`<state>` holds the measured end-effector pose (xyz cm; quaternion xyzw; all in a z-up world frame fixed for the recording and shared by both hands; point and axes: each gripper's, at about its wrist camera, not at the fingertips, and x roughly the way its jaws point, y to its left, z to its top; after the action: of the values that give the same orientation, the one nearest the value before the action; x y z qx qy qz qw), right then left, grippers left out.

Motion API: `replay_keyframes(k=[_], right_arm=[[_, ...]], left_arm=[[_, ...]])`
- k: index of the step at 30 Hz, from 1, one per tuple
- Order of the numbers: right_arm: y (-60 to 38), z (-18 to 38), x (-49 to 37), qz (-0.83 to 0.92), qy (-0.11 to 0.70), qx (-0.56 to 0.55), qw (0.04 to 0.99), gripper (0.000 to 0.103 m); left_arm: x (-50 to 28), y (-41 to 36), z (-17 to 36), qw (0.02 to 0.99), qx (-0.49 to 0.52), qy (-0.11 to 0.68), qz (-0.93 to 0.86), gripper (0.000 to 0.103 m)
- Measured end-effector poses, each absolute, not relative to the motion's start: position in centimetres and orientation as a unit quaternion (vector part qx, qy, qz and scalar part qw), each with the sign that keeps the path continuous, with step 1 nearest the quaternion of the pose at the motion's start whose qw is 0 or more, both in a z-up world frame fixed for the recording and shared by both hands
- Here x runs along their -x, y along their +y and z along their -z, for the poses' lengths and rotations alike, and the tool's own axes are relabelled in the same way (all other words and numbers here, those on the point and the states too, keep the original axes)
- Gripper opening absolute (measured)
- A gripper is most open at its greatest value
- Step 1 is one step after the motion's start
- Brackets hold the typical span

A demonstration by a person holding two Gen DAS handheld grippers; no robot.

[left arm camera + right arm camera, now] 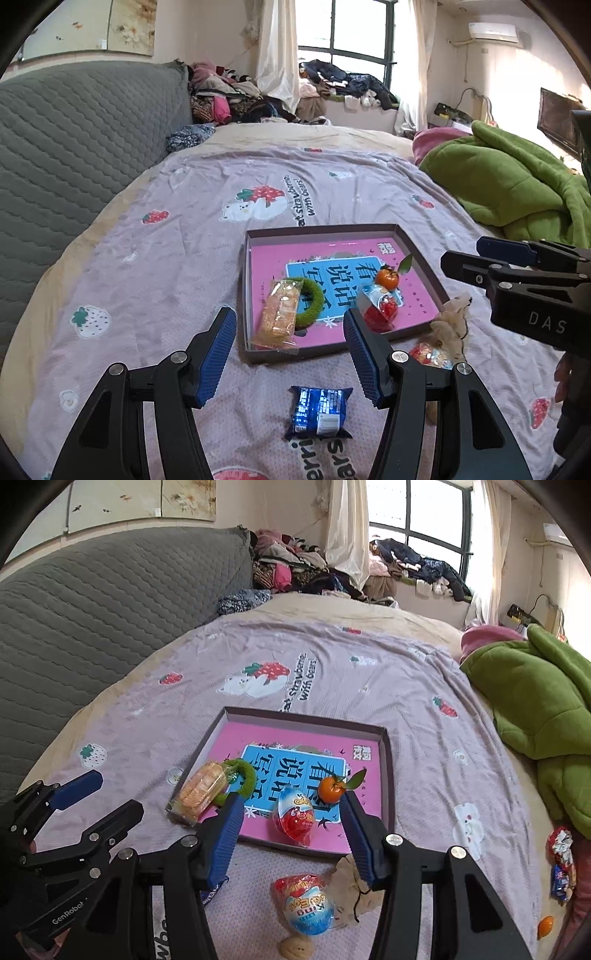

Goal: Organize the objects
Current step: 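Withdraw both grippers up and away from the tray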

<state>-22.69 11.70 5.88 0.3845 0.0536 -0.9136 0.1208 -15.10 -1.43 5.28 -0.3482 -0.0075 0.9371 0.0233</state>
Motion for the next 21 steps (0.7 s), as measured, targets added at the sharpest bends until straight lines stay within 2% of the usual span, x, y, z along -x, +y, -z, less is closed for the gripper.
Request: replay_keyframes(k=[21], right_arm=[[14.3, -11.1, 15.9, 0.932, 0.052, -0.339, 0.12, 0.054]], left_arm=[[9.3, 0.2, -9.3, 0.023, 0.324, 0.014, -0.946, 0.062]])
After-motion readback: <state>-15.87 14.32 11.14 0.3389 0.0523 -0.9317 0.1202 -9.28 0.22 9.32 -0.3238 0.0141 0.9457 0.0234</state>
